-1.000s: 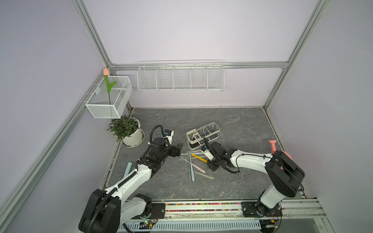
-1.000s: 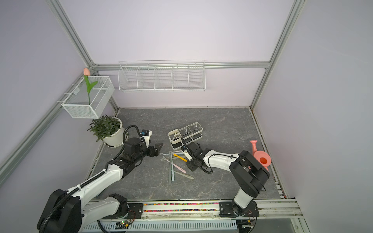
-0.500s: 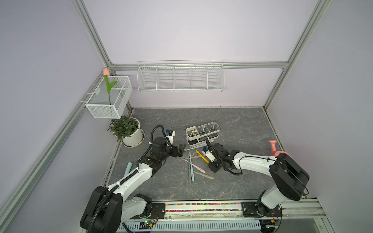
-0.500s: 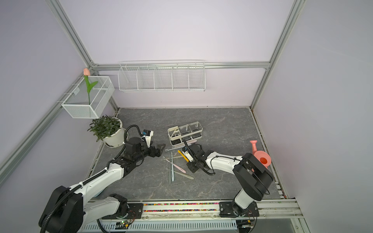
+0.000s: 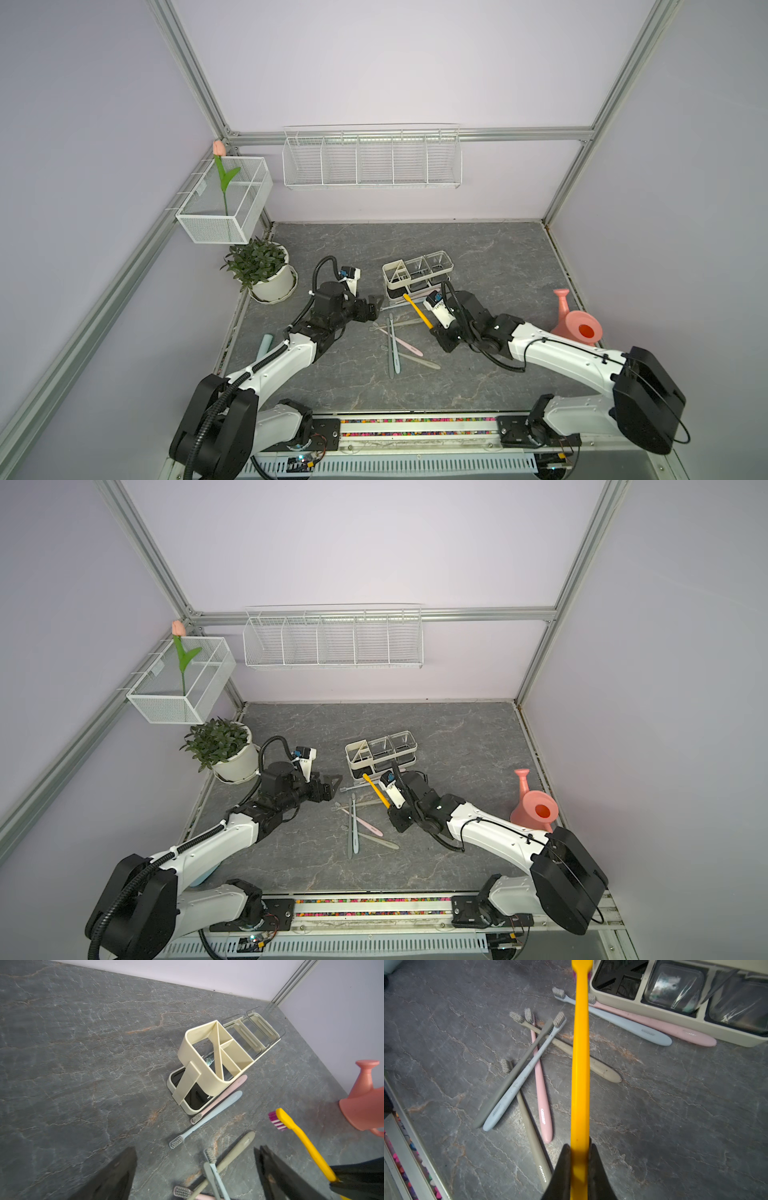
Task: Place the toothbrush into the toothbrush holder
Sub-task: Pick up the toothbrush from the center of the board.
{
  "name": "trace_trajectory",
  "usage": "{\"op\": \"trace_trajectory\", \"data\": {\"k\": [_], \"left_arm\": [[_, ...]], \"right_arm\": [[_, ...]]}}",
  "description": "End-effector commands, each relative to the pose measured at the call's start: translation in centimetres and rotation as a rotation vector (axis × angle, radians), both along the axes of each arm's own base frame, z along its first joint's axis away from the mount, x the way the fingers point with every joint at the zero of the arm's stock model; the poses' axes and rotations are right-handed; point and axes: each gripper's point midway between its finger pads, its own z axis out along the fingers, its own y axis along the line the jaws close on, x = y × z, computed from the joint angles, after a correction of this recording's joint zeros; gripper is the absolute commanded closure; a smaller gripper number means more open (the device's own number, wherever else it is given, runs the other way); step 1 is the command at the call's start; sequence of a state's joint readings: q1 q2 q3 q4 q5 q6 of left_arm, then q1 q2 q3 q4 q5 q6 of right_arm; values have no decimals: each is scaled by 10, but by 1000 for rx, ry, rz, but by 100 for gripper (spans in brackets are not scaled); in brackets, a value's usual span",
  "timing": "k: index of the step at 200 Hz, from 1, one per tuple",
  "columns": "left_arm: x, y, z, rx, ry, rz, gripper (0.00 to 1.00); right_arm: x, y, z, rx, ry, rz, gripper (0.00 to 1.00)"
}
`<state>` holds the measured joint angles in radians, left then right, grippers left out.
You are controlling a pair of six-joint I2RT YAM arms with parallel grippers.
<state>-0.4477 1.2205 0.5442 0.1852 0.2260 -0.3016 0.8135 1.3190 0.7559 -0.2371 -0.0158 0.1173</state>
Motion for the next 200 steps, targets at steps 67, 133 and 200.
{"op": "trace_trajectory", "data": {"k": [67,133,200], "left_arm": [[-12,-77,8,-173,196,-271,14],[-19,-100,3,-151,214,-323,18],[-14,-117,-7,-184,254,-350,28]], "right_arm": [[11,10,8,40,-45,-19,93],[18,21,13,87,-65,-14,93],[9,29,20,151,-58,40,93]]}}
